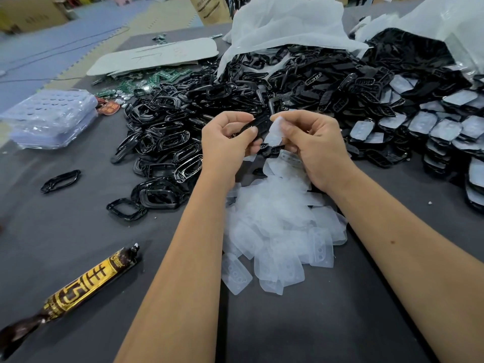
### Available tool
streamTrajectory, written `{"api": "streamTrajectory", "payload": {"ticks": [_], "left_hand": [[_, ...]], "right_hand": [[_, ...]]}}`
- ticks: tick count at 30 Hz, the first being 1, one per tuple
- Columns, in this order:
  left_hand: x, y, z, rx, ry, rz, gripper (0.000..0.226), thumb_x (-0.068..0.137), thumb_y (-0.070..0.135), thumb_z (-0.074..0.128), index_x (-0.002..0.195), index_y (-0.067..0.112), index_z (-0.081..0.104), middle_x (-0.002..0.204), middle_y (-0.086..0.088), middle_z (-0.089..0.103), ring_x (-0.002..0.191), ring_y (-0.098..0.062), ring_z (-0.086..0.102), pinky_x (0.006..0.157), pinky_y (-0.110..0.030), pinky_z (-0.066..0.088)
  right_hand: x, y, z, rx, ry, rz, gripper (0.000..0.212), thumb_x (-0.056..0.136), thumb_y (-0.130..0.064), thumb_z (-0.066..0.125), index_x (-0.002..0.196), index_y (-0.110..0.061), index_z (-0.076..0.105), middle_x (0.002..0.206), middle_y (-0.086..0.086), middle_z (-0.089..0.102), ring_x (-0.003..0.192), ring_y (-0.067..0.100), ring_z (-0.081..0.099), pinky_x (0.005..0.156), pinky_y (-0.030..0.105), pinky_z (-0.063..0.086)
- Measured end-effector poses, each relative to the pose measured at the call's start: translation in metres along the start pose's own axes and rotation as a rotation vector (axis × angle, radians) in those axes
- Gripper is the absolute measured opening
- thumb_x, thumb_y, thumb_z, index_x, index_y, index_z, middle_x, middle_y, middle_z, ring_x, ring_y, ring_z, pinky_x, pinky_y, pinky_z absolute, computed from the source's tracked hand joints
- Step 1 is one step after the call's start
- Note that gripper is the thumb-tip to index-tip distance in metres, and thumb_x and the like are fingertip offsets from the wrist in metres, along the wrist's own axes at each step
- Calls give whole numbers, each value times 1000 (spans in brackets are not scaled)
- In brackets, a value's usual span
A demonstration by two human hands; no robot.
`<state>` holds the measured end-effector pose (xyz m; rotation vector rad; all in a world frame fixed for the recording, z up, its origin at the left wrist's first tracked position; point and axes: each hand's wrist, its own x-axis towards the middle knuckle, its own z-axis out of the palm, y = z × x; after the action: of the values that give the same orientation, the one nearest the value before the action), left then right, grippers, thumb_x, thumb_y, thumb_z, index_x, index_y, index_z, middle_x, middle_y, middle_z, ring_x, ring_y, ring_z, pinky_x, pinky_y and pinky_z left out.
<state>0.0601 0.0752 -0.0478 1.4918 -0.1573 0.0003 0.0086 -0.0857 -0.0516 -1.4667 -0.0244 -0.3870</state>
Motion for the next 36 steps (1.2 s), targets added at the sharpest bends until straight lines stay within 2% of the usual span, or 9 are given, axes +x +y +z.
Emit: {"api": "streamTrajectory", "payload": {"ticks": [5,12,15,17,19,23,26,32,36], "left_hand": [[-1,-3,2,64,-6,27,23,87,-8,73,98,11,79,90,-6,78,73,-18,76,70,-27,62],[-2,-3,3,72,-62,25,28,87,-9,73,98,16,82,90,-2,79,78,-19,77,75,-32,64],[0,-3,3,111,71,56,31,86,-9,72,96,18,82,88,-1,79,76,-18,78,76,-35,65],[3,-3,0,127,227,85,31,86,-9,70,95,19,81,86,-1,79,72,-17,77,76,-37,65],[6,-3,-6,141,364,110,30,87,-6,70,95,21,80,87,1,78,69,-16,76,76,-38,65],[8,-4,-11,94,440,108,33,86,-4,69,92,26,79,86,5,77,67,-17,76,78,-41,65],[8,-5,-8,69,410,88,31,86,-5,69,94,23,80,90,1,77,65,-8,74,79,-42,65],[7,-5,-5,50,358,96,31,85,-6,69,96,21,81,96,-4,77,69,-6,74,77,-37,65],[5,-2,-4,25,319,79,30,86,-8,69,96,18,81,95,-7,77,68,-8,74,73,-32,63]], "right_hand": [[0,3,0,-130,27,-56,18,96,-1,68,110,-10,77,76,3,64,64,14,53,63,23,46],[3,8,-2,-228,200,-136,10,85,-9,82,83,-13,73,72,4,74,58,20,70,56,25,53],[4,6,-4,-171,172,-114,9,89,-4,78,95,-9,74,78,4,75,67,18,73,63,26,57],[2,3,-3,-124,46,-76,30,90,0,77,117,-10,70,102,4,77,89,18,78,80,30,62],[0,0,-3,-315,-19,-109,45,88,-4,79,129,-15,64,122,4,71,98,12,76,89,30,60],[-1,-14,-6,-867,-83,-354,21,85,-38,83,91,-20,74,87,-5,69,76,13,61,77,40,53],[-1,-22,-12,-1038,-294,-168,42,71,-65,82,70,-26,69,69,-8,63,69,12,59,69,39,53],[0,-13,-14,-745,-329,-156,29,81,-32,89,68,-15,70,61,-15,63,58,3,55,60,16,44],[1,-12,-14,-370,-113,-156,27,92,-30,80,79,-8,70,64,5,66,55,14,54,54,26,45]]}}
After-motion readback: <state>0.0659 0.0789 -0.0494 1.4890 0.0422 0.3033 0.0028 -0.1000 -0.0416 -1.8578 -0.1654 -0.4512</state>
